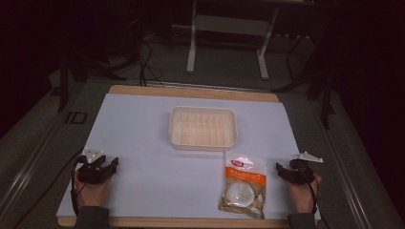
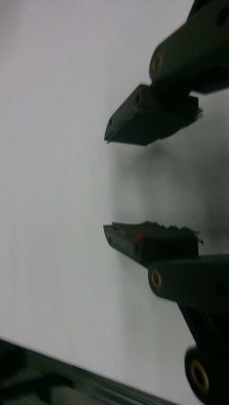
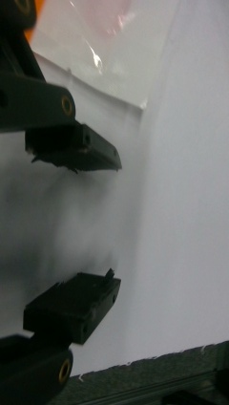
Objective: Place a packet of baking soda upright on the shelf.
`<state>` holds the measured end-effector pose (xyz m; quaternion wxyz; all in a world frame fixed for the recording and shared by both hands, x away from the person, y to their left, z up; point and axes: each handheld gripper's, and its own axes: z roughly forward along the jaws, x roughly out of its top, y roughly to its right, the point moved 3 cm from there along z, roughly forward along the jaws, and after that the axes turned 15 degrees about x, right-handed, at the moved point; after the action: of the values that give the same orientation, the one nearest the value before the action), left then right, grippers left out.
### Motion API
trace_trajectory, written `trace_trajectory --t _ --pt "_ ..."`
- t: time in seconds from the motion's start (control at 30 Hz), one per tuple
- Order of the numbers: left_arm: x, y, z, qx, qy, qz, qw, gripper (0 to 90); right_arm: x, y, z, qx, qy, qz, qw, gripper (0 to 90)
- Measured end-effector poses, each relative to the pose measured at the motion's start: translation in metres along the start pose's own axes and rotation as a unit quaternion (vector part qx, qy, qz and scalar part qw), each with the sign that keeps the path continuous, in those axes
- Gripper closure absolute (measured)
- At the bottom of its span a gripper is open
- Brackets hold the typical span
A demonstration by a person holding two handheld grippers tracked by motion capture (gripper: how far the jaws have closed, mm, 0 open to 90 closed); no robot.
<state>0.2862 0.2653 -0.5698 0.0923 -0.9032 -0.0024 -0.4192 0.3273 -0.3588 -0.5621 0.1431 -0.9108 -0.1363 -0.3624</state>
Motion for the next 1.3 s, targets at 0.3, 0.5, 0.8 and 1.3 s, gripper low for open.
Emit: trace_trajectory --t 0.3,0.5,0.8,1.3 --pt "-0.001 0.002 -0.007 -0.027 0.014 0.007 0.9995 52.1 0.016 -0.012 -0.012 0.053 0.036 -0.047 0.9968 36.6" --pt "-0.006 0.006 -0.014 -0.025 0.024 0.031 0.9989 50.6 0.030 -0.020 -0.011 0.120 0.031 -0.096 0.9877 25.3" --pt "-0.006 0.013 -0.011 -0.027 0.019 0.047 0.9984 50.1 0.034 -0.031 0.014 0.176 -0.012 -0.127 0.9761 18.7" --pt "-0.006 0.015 -0.009 -0.022 0.010 0.054 0.9982 49.8 0.026 -0.033 0.042 0.218 -0.038 -0.134 0.9660 18.6"
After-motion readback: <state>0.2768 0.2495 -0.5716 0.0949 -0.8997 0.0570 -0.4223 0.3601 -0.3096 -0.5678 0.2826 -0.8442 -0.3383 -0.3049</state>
